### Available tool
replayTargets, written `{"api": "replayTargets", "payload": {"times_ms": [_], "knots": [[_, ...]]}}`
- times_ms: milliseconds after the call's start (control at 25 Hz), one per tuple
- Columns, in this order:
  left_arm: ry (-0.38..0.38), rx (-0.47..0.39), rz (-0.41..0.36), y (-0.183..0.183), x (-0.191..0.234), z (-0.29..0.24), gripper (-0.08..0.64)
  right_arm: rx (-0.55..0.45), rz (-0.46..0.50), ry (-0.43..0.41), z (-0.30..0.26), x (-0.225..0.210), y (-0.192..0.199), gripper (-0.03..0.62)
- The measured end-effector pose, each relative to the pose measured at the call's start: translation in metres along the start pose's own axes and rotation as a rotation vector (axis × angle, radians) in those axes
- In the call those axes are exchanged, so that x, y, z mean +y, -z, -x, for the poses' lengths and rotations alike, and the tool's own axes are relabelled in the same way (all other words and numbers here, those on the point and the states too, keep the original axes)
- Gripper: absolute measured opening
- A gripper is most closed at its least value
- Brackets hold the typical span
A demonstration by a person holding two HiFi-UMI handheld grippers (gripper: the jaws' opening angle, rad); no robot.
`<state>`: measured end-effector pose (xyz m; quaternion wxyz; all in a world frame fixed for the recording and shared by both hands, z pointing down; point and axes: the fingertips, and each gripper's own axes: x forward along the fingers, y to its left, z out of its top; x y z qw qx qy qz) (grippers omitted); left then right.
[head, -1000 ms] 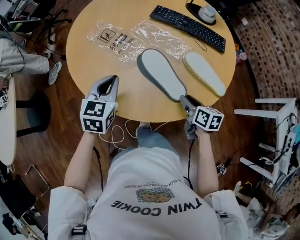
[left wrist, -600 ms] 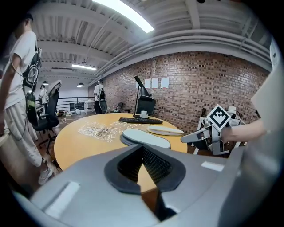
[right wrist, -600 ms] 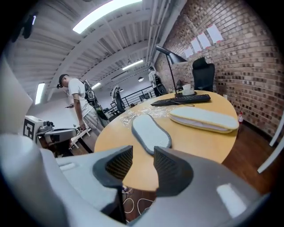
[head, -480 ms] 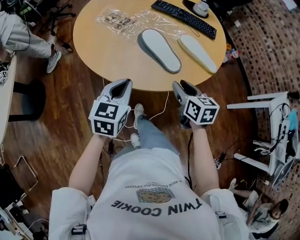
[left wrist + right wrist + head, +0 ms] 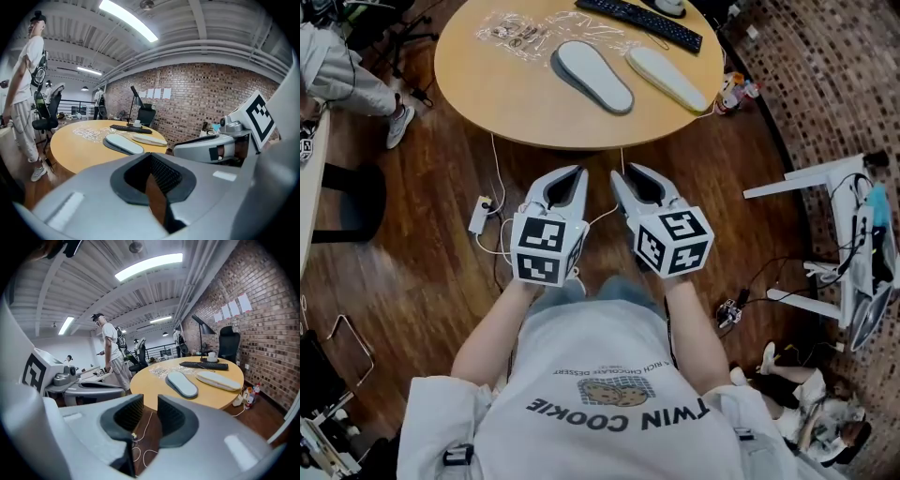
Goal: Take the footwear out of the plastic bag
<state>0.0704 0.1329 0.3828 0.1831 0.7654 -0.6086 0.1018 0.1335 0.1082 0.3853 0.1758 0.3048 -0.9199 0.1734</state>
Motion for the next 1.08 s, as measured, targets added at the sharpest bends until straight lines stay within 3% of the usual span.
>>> {"api": "replayTargets", "payload": {"times_ms": [160,400,680,840,960,1080], "knots": [[-0.032,-0.012,0.002,-0.001,-0.044,0.011,0.006,-0.051,0.018,-0.007,0.046,0.000,-0.004,0.040],[-0.063,-0.016,-0.005,0.004,-0.112,0.020,0.006,-0.088,0.037,-0.022,0.109,-0.005,0.006,0.032],[-0.031,-0.008,-0.007,0.009,-0.074,0.005,0.006,-0.081,0.026,0.038,0.066,0.000,0.006,0.032],[-0.043,-0.015,-0.002,0.019,-0.091,0.006,0.006,-0.074,0.028,0.034,0.079,-0.005,0.022,0.032],[-0.110,-0.035,-0.015,0.026,-0.132,0.026,0.006,-0.100,0.038,-0.029,0.120,-0.003,0.038,0.032],[-0.114,-0.027,-0.028,0.040,-0.204,0.049,0.006,-0.102,0.030,-0.034,0.191,-0.011,0.066,0.032]]}}
